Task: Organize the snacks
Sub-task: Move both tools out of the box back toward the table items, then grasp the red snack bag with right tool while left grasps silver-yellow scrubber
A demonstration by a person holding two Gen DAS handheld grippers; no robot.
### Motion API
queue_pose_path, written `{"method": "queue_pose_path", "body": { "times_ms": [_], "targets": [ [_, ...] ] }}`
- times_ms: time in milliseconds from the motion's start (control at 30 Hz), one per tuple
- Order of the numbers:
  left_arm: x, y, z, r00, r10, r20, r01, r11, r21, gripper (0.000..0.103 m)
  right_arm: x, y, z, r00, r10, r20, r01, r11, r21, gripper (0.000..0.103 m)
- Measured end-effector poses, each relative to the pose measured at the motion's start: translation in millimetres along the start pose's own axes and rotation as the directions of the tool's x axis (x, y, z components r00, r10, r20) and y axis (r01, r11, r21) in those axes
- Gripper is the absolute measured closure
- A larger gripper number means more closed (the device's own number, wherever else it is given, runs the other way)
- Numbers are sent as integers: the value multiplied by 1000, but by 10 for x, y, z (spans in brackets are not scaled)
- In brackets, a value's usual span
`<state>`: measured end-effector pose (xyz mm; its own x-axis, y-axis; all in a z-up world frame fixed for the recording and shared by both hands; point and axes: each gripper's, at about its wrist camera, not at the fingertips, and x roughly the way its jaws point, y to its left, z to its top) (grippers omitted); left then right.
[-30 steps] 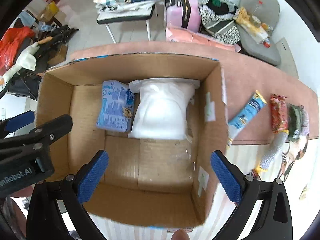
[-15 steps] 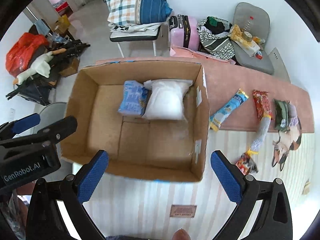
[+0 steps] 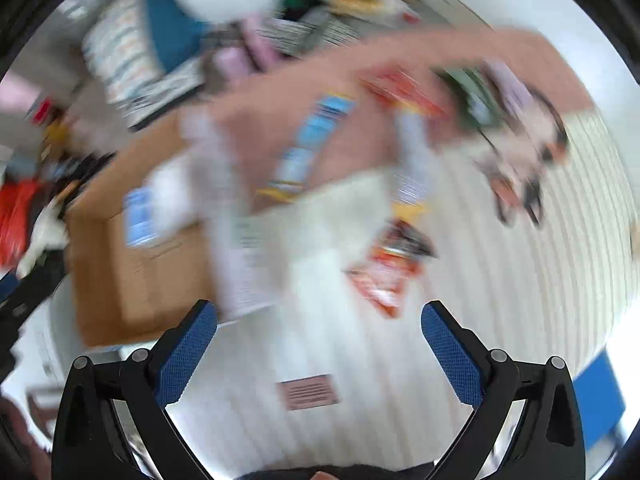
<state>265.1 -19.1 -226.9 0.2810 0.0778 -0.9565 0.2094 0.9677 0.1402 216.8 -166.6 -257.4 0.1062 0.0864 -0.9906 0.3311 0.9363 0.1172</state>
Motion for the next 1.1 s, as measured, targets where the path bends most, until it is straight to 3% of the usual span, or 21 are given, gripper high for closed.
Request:
{"method": "queue_pose_path", "body": {
  "times_ms": [67,133,267,333,500,633,733,833,900,1000,1100],
  "targets": [
    [110,-229,124,1000,14,-17,-14,999,33,8,290,-373,99,998,5,-60,-1,997,77,1],
    [251,-462,266,999,10,-47,-7,998,65,8,521,-662,232,992,67,-106,-50,987,153,2],
    [619,-853,622,993,0,-115,12,994,105,8,699,-1104,597,991,102,-89,-84,978,190,2],
    [851,-1040,857,988,6,-153,13,992,123,8,716,-1256,788,992,94,-85,-78,981,177,2],
    [1343,-1368,1337,976,21,-217,11,990,142,8,757,-1476,1633,999,13,-47,-10,998,59,2],
    [1643,-1501,1551,966,42,-256,-7,990,139,8,1032,-1433,2289,995,13,-101,-16,999,-31,3],
    [1812,-1536,1614,956,41,-291,-3,991,131,8,1372,-1296,2641,984,-21,-176,1,994,-112,11],
    [1959,-1541,1637,948,48,-315,-10,993,118,8,1689,-1186,2752,966,-21,-258,-20,988,-155,17],
    [1997,-1515,1642,946,47,-321,-14,994,104,8,1820,-1129,2756,957,-58,-285,1,980,-197,35],
    [1938,-1476,1654,948,32,-317,-6,997,82,8,1751,-1056,2756,964,-97,-248,36,971,-238,53],
    [1783,-1496,1689,953,-21,-303,41,997,59,8,1552,-1196,2786,975,-56,-217,11,979,-202,55]
  ]
}}
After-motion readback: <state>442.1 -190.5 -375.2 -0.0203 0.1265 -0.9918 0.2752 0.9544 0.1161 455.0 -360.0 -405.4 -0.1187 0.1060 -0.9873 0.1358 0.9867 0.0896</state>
